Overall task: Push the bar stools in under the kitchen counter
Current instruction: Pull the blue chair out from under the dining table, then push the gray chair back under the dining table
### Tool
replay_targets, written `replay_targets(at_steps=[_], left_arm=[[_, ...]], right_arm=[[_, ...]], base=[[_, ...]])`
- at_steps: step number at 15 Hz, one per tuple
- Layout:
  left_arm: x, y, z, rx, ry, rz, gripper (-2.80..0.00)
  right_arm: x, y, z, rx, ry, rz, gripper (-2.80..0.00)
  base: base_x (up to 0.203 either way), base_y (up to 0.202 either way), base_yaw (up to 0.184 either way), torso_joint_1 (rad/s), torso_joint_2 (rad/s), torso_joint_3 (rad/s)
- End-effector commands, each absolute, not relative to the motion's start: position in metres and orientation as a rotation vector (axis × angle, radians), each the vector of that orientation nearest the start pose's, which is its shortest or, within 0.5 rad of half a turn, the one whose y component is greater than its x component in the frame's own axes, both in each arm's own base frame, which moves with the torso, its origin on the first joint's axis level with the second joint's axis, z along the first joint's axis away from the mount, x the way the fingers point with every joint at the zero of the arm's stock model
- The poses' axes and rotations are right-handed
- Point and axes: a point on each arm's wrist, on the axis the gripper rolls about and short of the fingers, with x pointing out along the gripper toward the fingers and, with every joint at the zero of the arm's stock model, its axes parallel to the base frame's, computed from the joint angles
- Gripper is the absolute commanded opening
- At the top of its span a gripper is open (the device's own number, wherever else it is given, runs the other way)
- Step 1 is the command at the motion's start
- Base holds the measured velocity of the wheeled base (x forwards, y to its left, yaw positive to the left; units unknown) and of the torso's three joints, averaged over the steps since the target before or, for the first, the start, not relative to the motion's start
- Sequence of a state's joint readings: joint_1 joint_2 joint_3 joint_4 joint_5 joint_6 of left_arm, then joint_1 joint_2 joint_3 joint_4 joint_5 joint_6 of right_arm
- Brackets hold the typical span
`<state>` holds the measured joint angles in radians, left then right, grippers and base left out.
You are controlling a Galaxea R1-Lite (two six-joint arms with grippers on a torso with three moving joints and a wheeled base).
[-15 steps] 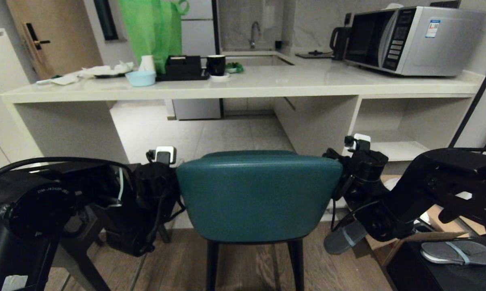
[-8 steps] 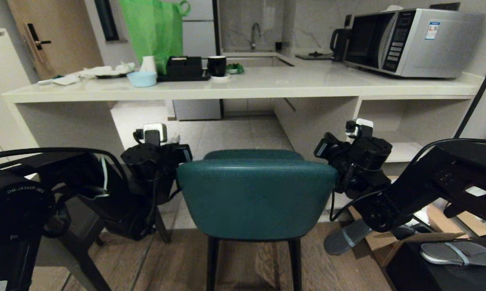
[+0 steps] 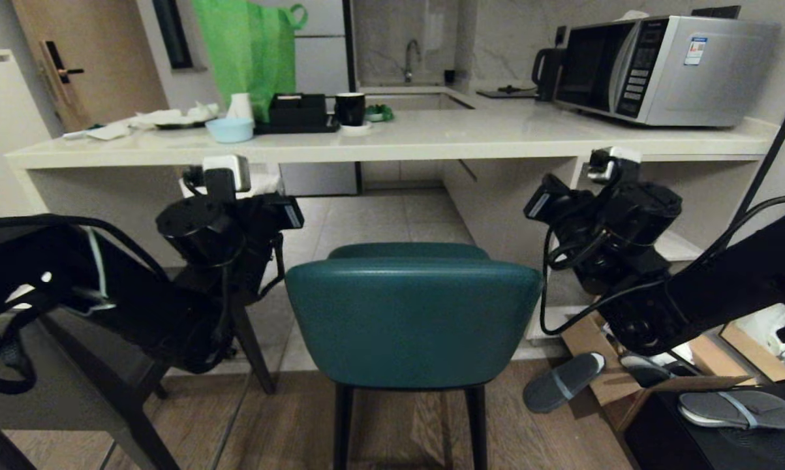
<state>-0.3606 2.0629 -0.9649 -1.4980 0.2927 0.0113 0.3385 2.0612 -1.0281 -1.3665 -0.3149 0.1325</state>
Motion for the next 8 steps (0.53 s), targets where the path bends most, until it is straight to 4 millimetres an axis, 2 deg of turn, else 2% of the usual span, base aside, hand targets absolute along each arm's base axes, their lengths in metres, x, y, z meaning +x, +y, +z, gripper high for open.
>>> replay_targets(at_steps=[1,5,7,8], left_arm=[[0.334,-0.119,0.232,-0.145,-0.498,-0.079,-2.8],[0.27,-0.093,0.309,-0.138,-0.615,-0.095,-2.8],[0.225,-0.075,0.339,-0.134,-0.633,-0.093,-2.8],[0.196,-0.064,0.35,-0.127,-0.634,-0.1,-2.8]], right_arm=[[0.347,0.115,0.236,0.269,-0.427,0.05,-2.8],[0.28,0.089,0.318,0.191,-0.556,0.021,-2.8],[0.239,0.075,0.349,0.128,-0.611,-0.002,-2.8],[0.217,0.067,0.36,0.097,-0.627,-0.012,-2.8]], base=[[0.0,0.0,0.0,0.0,0.0,0.0],[0.0,0.0,0.0,0.0,0.0,0.0],[0.0,0.0,0.0,0.0,0.0,0.0],[0.0,0.0,0.0,0.0,0.0,0.0]])
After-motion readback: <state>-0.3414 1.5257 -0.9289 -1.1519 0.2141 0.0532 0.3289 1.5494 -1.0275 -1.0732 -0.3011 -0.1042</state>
